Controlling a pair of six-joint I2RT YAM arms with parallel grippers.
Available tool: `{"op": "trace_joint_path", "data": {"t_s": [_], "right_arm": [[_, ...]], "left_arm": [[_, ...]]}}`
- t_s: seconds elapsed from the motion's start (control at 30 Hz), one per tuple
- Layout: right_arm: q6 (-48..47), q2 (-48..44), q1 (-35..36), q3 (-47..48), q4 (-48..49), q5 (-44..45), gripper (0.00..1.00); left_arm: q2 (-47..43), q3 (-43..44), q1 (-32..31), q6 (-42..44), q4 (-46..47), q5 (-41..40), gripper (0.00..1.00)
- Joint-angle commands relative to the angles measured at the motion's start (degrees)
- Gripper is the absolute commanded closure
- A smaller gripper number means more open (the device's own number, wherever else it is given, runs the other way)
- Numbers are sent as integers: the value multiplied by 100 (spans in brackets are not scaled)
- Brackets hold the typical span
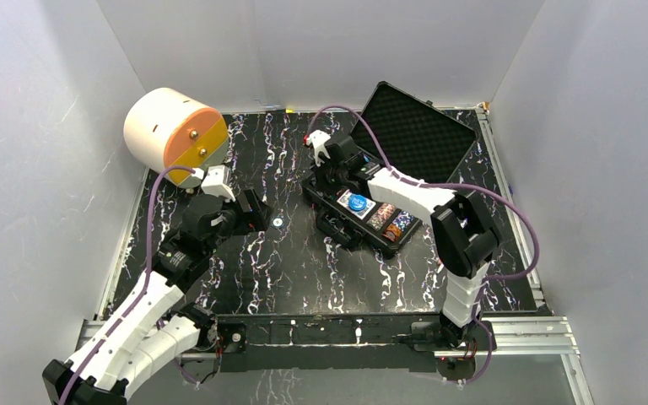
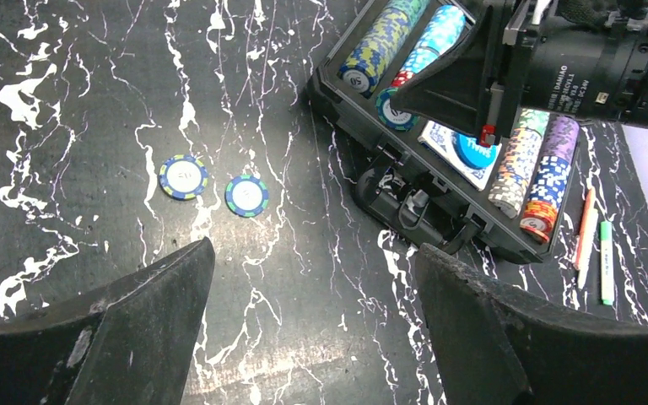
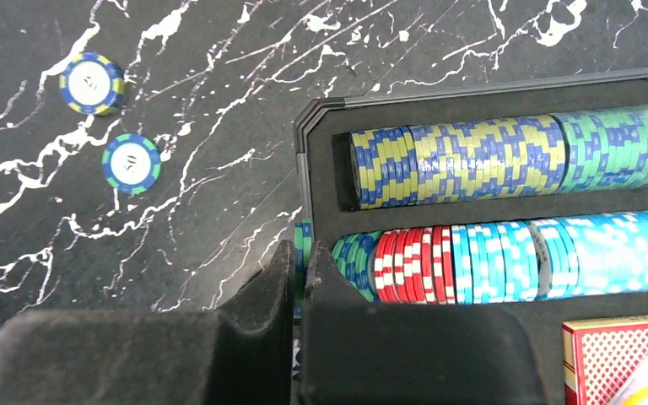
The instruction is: Pack up texas hold em set
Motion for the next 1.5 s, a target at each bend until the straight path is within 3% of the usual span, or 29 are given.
{"op": "trace_joint_path", "data": {"t_s": [0.0,0.73,1.03,1.47], "right_arm": [[-229,181,2,371,177,151,100],[-684,142,-4,170,281,1211,100],[-1056,284,-5,154,95,1104,100],[-1170,58,17,86,-152,976,64]], "left_arm": [[-9,-44,14,-38,-33,-150,12],[26,-57,17,-60,-39,-196,12],[4,-84,15,-64,-65,-229,12],[-19,-102,14,-23,-118,-311,12]]}}
